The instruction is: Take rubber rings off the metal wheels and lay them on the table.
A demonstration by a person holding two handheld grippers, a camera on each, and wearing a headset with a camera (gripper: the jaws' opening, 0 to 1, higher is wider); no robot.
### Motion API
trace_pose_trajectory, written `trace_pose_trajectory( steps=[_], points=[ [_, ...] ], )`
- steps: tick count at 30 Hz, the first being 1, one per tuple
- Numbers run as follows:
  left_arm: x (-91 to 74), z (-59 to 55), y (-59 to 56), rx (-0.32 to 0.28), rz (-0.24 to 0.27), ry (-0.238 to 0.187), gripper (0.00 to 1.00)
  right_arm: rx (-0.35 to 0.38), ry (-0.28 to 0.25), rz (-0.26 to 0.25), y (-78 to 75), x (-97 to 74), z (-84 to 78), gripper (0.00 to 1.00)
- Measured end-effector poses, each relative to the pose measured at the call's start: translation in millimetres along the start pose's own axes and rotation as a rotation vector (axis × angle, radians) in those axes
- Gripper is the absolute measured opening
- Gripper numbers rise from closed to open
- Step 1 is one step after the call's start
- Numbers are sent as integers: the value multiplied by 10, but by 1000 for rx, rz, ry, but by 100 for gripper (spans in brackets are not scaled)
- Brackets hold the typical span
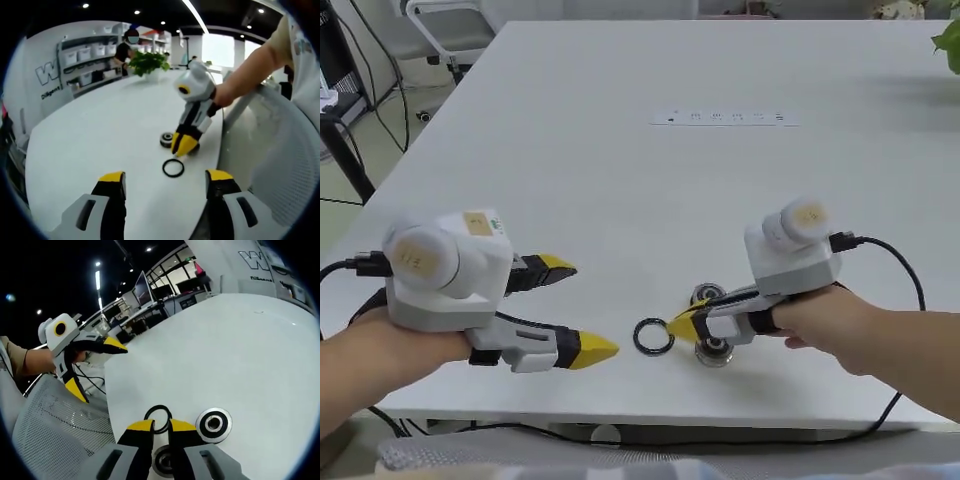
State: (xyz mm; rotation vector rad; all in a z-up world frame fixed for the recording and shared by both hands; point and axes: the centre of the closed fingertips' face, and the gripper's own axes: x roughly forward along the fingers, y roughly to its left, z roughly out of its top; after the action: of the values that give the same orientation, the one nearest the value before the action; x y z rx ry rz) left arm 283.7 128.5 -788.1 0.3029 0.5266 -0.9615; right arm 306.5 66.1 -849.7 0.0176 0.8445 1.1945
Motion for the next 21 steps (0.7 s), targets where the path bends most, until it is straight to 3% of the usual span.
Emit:
trace_pose_trajectory(
  steps=[21],
  points=[
    [139, 169, 29, 19, -17, -10, 65, -64, -95, -44, -65, -347, 199, 22]
  ],
)
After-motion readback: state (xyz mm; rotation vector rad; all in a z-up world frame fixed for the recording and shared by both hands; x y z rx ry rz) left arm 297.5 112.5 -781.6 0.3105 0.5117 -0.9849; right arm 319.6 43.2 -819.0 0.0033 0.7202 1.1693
